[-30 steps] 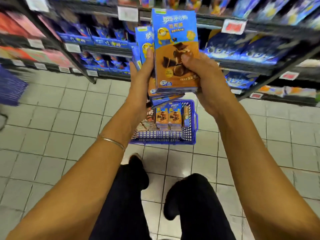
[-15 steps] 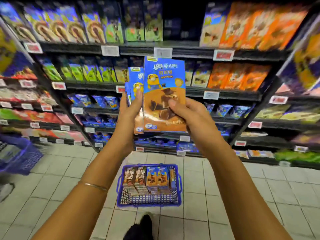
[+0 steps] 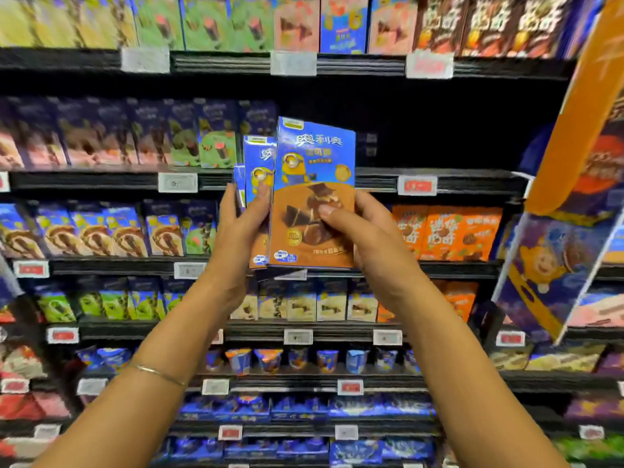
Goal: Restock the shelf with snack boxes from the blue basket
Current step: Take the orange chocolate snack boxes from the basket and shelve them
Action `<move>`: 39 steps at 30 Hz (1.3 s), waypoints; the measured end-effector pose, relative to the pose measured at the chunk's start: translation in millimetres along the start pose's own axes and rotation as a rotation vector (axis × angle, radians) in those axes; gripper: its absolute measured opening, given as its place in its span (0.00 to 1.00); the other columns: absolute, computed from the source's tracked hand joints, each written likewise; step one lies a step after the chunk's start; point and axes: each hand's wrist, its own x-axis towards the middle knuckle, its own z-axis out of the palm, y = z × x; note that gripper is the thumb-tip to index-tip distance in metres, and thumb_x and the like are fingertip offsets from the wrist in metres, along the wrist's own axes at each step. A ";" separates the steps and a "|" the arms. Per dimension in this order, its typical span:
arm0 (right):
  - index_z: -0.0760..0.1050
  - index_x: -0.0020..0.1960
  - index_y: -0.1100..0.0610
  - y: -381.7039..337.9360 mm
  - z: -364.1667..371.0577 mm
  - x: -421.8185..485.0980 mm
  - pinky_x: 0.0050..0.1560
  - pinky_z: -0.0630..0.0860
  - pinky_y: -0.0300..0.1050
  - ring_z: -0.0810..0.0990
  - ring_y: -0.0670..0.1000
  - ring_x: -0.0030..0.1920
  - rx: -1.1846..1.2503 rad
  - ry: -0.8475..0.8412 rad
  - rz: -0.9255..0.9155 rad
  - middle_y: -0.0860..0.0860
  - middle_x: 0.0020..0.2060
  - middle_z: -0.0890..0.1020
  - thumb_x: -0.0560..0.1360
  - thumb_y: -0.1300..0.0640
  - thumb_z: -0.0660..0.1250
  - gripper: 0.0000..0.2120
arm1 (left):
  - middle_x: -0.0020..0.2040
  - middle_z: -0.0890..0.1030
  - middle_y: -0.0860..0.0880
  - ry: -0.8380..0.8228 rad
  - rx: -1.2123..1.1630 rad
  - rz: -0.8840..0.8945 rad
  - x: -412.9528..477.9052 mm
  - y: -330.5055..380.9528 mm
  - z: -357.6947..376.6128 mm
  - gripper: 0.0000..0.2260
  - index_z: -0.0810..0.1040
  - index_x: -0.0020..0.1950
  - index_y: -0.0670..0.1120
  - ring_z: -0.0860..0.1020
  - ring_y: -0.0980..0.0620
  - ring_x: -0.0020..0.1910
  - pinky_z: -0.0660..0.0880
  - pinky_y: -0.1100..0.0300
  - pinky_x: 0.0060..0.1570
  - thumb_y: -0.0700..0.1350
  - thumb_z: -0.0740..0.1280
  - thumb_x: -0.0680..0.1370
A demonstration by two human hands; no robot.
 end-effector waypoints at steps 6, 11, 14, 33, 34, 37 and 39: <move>0.79 0.60 0.58 -0.9 -6.9 61.4 0.51 0.84 0.53 0.87 0.53 0.50 -0.074 -0.109 0.020 0.51 0.49 0.88 0.72 0.52 0.75 0.18 | 0.68 0.83 0.48 0.018 0.012 0.044 60.8 -10.1 -16.7 0.30 0.66 0.81 0.52 0.84 0.41 0.63 0.83 0.44 0.57 0.57 0.70 0.81; 0.80 0.59 0.59 7.7 -38.9 127.0 0.44 0.84 0.49 0.87 0.55 0.50 -0.094 -0.200 0.050 0.55 0.50 0.87 0.75 0.55 0.74 0.15 | 0.71 0.81 0.47 0.108 0.013 0.085 103.4 -23.7 -23.1 0.38 0.67 0.80 0.52 0.82 0.40 0.66 0.78 0.35 0.64 0.60 0.75 0.73; 0.82 0.57 0.58 12.8 -64.2 175.6 0.41 0.83 0.45 0.87 0.56 0.49 -0.032 -0.235 0.038 0.56 0.49 0.87 0.73 0.54 0.74 0.14 | 0.68 0.83 0.48 0.147 0.045 0.124 123.9 -28.7 -17.4 0.37 0.69 0.78 0.53 0.84 0.42 0.62 0.83 0.44 0.55 0.60 0.75 0.72; 0.75 0.66 0.69 82.4 -83.7 413.3 0.62 0.72 0.48 0.76 0.62 0.66 -0.926 -0.112 0.122 0.65 0.67 0.76 0.84 0.55 0.60 0.19 | 0.69 0.82 0.40 0.327 -0.041 0.136 194.6 -5.5 24.0 0.36 0.69 0.79 0.44 0.85 0.42 0.58 0.84 0.45 0.55 0.58 0.70 0.75; 0.71 0.70 0.68 86.0 -76.7 421.3 0.65 0.71 0.50 0.74 0.63 0.68 -0.967 -0.082 0.091 0.64 0.69 0.74 0.84 0.54 0.61 0.22 | 0.69 0.82 0.41 0.326 -0.037 0.133 196.6 -4.8 22.9 0.36 0.69 0.79 0.44 0.85 0.43 0.57 0.84 0.46 0.54 0.58 0.70 0.75; 0.68 0.73 0.65 94.4 -56.9 442.8 0.64 0.74 0.53 0.75 0.64 0.68 -0.956 0.073 0.072 0.65 0.69 0.73 0.80 0.51 0.66 0.27 | 0.68 0.83 0.41 0.319 -0.034 0.138 200.7 -5.1 19.1 0.35 0.69 0.79 0.43 0.86 0.44 0.55 0.85 0.48 0.51 0.57 0.70 0.75; 0.66 0.74 0.64 102.5 -48.9 452.4 0.64 0.74 0.55 0.74 0.66 0.68 -0.937 0.097 0.084 0.65 0.70 0.73 0.80 0.52 0.65 0.26 | 0.66 0.84 0.41 0.306 -0.040 0.132 203.6 -6.4 16.8 0.35 0.70 0.79 0.43 0.87 0.45 0.54 0.85 0.48 0.50 0.57 0.70 0.75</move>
